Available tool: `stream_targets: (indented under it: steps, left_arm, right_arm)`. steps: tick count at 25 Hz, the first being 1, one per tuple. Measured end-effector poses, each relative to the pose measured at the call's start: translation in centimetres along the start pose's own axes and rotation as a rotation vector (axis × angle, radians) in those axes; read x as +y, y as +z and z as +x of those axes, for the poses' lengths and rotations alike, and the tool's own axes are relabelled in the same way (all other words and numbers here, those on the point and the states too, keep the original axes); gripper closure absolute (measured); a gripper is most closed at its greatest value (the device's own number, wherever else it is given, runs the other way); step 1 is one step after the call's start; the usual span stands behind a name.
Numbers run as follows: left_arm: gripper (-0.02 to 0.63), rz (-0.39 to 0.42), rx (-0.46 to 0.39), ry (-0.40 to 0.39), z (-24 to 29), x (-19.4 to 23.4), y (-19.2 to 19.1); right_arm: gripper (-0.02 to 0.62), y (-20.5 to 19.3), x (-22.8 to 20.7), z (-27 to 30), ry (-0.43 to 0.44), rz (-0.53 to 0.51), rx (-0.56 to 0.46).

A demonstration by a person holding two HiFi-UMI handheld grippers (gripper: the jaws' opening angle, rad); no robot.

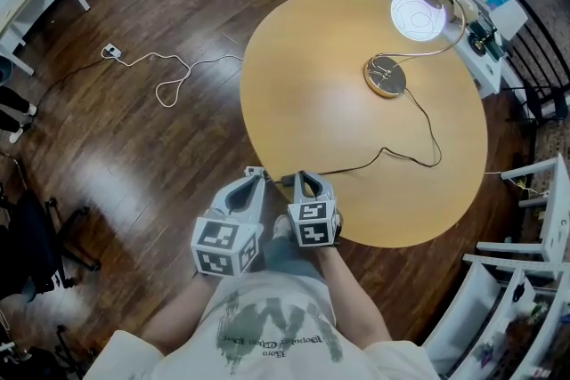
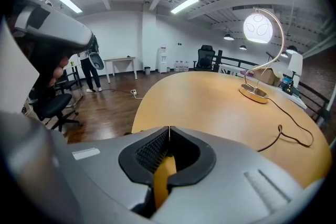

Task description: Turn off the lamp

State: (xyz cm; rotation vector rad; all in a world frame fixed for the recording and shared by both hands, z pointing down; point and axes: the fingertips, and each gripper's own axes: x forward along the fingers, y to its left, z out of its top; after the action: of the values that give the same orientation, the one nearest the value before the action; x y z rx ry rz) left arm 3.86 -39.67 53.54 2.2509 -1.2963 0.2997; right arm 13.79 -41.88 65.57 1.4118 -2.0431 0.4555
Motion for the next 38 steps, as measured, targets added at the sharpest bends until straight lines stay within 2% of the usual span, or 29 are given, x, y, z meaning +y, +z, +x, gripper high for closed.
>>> stream_targets:
  steps: [5,10,14,17,21,29,31,34,38]
  left_arm:
    - [0.607,0.002,0.003,0.004,0.1,0.1,-0.1]
    - [0.607,0.0,0.016,0.005,0.4,0.3,-0.6]
    - [0.607,-0.001,0.018,0.006,0.4,0.5,-0.6]
    - [0.607,-0.001,0.02,0.004,0.4,0.6,-0.6]
    - [0.607,-0.001,0.022,0.002,0.2,0.4,-0.6]
    - [0.607,0.0,0.025,0.005,0.3,0.8,-0.9]
    - [0.607,0.0,0.026,0.004,0.3,0.7,-0.9]
    - [0.607,0.002,0.027,-0.001,0.4,0.5,-0.9]
    - [0.607,0.003,0.03,-0.006,0.5,0.4,-1.0]
  right_arm:
    - [0.591,0.0,0.0,0.1,-0.001,-0.01,-0.003]
    - [0.591,0.1,0.0,-0.1,-0.035,-0.084,-0.021]
    - [0.589,1.2,-0.2,-0.9,-0.027,-0.018,-0.061]
    - [0.589,2.0,0.1,-1.2,-0.019,-0.015,-0.087]
    - [0.588,1.7,0.9,-0.6,0.009,-0.032,-0.064]
    - [0.595,0.3,1.2,-0.2,-0.004,-0.071,-0.043]
    - [0.596,0.0,1.2,-0.2,-0.005,-0.043,-0.043]
    - [0.597,-0.4,0.9,-0.1,0.015,0.052,-0.038]
    - [0.597,-0.3,1.0,0.0,0.022,0.024,-0.041]
